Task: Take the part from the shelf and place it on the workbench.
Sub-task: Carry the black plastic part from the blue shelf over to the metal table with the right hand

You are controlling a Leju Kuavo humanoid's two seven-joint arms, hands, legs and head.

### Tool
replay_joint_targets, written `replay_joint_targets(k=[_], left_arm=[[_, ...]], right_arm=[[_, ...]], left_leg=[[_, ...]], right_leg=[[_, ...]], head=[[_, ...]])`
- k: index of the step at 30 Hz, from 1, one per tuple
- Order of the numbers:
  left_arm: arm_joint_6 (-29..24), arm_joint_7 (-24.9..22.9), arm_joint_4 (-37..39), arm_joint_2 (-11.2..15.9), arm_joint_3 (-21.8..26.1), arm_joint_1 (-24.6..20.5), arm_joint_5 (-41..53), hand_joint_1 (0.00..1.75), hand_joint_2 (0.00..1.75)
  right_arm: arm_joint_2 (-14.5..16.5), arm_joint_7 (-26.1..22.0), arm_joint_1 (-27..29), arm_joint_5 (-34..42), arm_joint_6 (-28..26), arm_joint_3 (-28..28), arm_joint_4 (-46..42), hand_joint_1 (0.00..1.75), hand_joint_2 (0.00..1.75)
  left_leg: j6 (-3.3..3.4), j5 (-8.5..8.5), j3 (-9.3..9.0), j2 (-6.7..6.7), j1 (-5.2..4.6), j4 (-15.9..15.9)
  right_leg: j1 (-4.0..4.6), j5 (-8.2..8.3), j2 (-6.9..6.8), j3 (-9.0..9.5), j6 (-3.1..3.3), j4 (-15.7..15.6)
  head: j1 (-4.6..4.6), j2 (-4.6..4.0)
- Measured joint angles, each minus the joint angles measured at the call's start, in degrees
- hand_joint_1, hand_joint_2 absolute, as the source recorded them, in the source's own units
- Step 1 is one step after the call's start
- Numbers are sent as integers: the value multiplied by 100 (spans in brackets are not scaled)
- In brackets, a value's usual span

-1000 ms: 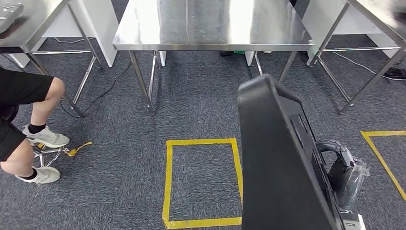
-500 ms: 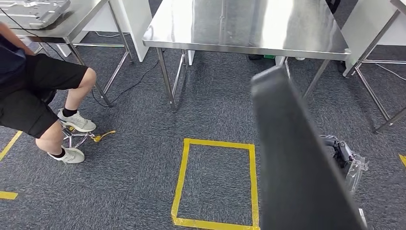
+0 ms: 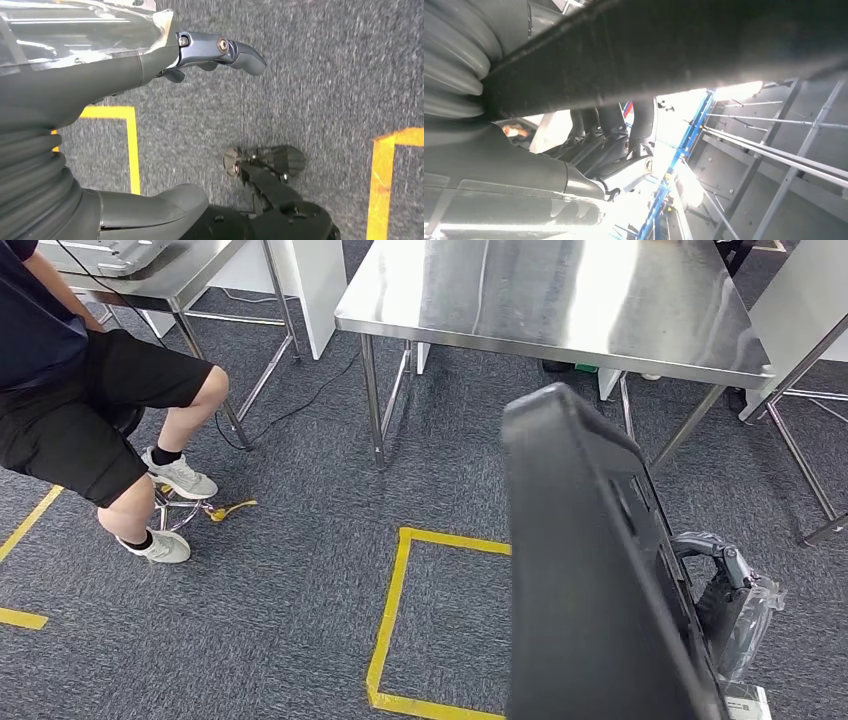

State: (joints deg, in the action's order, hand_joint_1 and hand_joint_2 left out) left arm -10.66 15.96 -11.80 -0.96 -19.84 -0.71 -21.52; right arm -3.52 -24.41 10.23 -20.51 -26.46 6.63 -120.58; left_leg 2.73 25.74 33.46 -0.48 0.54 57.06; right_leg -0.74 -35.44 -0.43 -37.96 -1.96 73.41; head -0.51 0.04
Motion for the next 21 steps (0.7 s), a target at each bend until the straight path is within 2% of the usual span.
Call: replay_joint_targets(k=[1, 2, 4, 5, 6, 9, 11, 12, 14, 15, 16, 17, 18, 19, 21], left_arm=[[7, 0, 1, -1, -1, -1, 2, 0, 175], [11, 0, 1, -5, -1, -2, 2, 0, 175], [13, 0, 2, -13, -1, -5, 3, 0, 175], [10, 1, 2, -16, -1, -7, 4, 0, 175], [7, 1, 2, -16, -1, -8, 3, 0, 175], [-18, 2, 7, -14, -1, -8, 2, 0, 175], [-33, 2, 8, -14, -1, -9, 2, 0, 175], [-36, 2, 8, -16, -1, -10, 2, 0, 175], [-38, 2, 8, -25, -2, -11, 1, 0, 175], [-38, 2, 9, -28, -2, -9, 1, 0, 175], [-40, 2, 10, -30, -2, -7, 0, 0, 175], [-42, 2, 11, -31, -2, -5, -1, 0, 175], [-44, 2, 12, -30, -2, -5, -1, 0, 175], [-46, 2, 14, -27, -2, -5, -1, 0, 175], [-49, 4, 24, -19, -3, -8, -1, 0, 175]], right_arm=[[1, 2, 20, 8, 2, -8, 0, 175, 175], [1, 2, 32, 23, 4, -13, 0, 175, 175], [2, 2, 34, 67, 13, -25, -1, 175, 175], [3, -1, 36, 91, 19, -32, -2, 175, 175], [4, -3, 38, 109, 24, -38, -5, 175, 175], [5, -11, 43, 158, 34, -55, -13, 175, 175], [11, -18, 43, 182, 51, -61, -17, 175, 175], [15, -21, 44, 186, 62, -62, -19, 175, 175], [20, -24, 49, 187, 74, -63, -20, 175, 175], [20, -24, 52, 187, 77, -63, -20, 175, 175], [20, -25, 54, 191, 79, -64, -20, 175, 175], [20, -26, 54, 195, 83, -64, -20, 175, 175], [20, -27, 53, 199, 87, -64, -20, 175, 175], [21, -29, 53, 202, 91, -64, -20, 175, 175], [23, -34, 47, 202, 96, -65, -20, 175, 175]], left_leg=[[0, 1, -2, -26, 0, 2], [-5, 4, -9, -52, 2, 5], [-31, 14, -21, -98, 4, 21], [-60, 28, -23, -118, -8, 37], [-94, 37, -19, -130, -19, 49], [-191, 54, -10, -118, -22, 61], [-247, 210, 68, -64, -2, 254], [-272, 382, 189, -35, 6, 525], [-306, 765, 539, 0, 9, 1279], [-312, 863, 680, 5, 9, 1569], [-305, 844, 724, 5, 9, 1658], [-289, 728, 663, 1, 8, 1538], [-260, 536, 491, -25, 7, 1211], [-220, 351, 278, -118, 6, 803], [-159, 163, -42, -276, -6, 201]], right_leg=[[-3, 37, 5, -42, -39, 37], [-11, 166, 7, 37, -93, -171], [-37, 513, 19, 400, -185, -982], [-42, 641, 28, 547, -181, -1317], [-39, 709, 36, 626, -147, -1505], [-30, 761, 49, 645, 6, -1560], [-57, 789, 64, 660, 86, -1574], [-66, 798, 74, 668, 115, -1578], [-48, 804, 101, 656, 152, -1575], [-38, 805, 123, 649, 158, -1573], [-29, 806, 153, 646, 162, -1572], [-21, 806, 192, 648, 162, -1571], [-15, 806, 236, 654, 161, -1571], [-16, 807, 280, 660, 160, -1571], [4, 807, 361, 647, 134, -1565]], head=[[2, 0], [4, 0], [12, 0], [18, 0], [22, 0], [21, 0], [1, 0], [-16, 0], [-40, 0], [-41, 0], [-42, 0], [-42, 0], [-43, 0], [-43, 0], [-42, 0]])
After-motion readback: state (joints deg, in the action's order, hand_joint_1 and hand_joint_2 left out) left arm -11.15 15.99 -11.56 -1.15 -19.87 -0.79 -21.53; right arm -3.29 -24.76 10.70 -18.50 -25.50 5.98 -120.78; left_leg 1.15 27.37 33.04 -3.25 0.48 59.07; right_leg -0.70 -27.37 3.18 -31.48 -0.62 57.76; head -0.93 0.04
